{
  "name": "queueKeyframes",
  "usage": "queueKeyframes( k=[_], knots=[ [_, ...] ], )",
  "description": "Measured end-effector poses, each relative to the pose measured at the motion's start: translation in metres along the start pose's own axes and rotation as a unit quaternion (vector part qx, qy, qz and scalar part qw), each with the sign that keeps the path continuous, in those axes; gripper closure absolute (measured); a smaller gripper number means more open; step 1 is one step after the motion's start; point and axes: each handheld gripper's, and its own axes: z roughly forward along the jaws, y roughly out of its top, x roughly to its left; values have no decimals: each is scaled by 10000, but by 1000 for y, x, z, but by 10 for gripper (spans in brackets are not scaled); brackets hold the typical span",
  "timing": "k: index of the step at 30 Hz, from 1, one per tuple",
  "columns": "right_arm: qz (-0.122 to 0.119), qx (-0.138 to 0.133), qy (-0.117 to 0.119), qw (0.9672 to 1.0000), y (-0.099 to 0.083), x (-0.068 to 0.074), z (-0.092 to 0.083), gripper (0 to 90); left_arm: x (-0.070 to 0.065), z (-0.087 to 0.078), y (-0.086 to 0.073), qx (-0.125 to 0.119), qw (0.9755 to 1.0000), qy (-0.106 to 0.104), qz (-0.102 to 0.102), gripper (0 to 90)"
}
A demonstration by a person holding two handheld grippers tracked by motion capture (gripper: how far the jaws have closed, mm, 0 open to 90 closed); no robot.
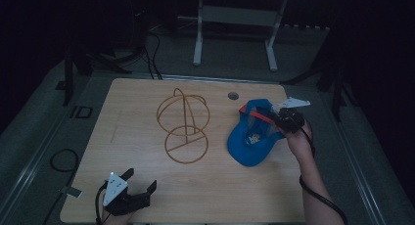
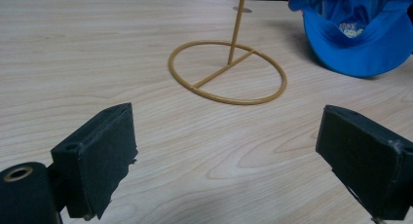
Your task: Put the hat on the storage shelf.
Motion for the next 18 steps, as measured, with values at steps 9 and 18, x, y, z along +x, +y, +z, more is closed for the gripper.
queueKeyframes(
  k=[9,18],
  knots=[
    [-457,-526,160,9974,11,7,-49,875,-10,-7,20,-52,9999,-107,-87,78],
    [-577,-830,259,9945,3,18,-83,876,-16,-20,54,-377,9986,-350,-103,79]
  ],
)
